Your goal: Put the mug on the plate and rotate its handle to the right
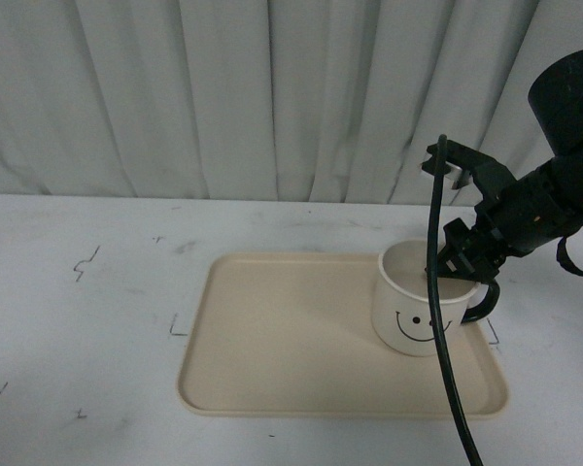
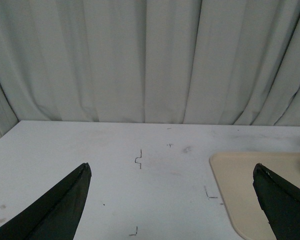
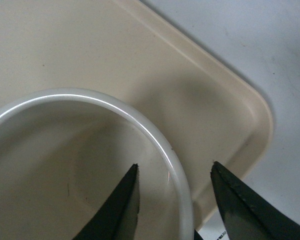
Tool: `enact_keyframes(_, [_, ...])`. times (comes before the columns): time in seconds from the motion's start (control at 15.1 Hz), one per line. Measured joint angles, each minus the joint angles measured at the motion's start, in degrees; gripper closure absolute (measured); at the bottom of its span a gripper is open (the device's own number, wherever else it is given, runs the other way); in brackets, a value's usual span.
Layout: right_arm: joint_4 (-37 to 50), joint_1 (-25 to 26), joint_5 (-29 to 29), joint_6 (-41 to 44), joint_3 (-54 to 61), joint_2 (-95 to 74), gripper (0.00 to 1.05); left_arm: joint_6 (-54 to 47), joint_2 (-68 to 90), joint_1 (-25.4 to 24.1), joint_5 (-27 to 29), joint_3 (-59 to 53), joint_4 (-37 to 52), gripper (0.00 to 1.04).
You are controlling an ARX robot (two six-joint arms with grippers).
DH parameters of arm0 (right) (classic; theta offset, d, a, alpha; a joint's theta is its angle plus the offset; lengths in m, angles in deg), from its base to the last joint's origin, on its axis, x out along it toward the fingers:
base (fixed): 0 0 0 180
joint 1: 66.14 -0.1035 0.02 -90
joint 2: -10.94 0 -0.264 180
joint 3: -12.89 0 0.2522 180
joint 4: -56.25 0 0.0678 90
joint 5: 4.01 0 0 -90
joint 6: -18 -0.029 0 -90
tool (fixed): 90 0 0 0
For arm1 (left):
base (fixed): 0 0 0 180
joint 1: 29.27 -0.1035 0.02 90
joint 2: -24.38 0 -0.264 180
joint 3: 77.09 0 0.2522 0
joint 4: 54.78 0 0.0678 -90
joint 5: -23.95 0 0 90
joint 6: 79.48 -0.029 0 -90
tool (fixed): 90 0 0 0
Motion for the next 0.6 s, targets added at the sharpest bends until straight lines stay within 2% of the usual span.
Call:
enact_keyframes(0.33, [-0.2, 0.1, 0.0, 0.1, -0.7, -0.1, 0.1, 0.0, 0.0, 0.0, 0.0, 0.0, 0.0, 0.07])
enact_keyframes(0.4, [-0.2, 0.1, 0.0, 0.1, -0.7, -0.1, 0.05, 0.0, 0.0, 0.0, 0.0, 0.0, 0.0, 0.07])
enact_keyframes(0.6, [-1.6, 0.2, -2.3, 0.1, -0.6, 3.3, 0.06, 0.0, 0.0, 0.0, 0.0, 0.0, 0.0, 0.07])
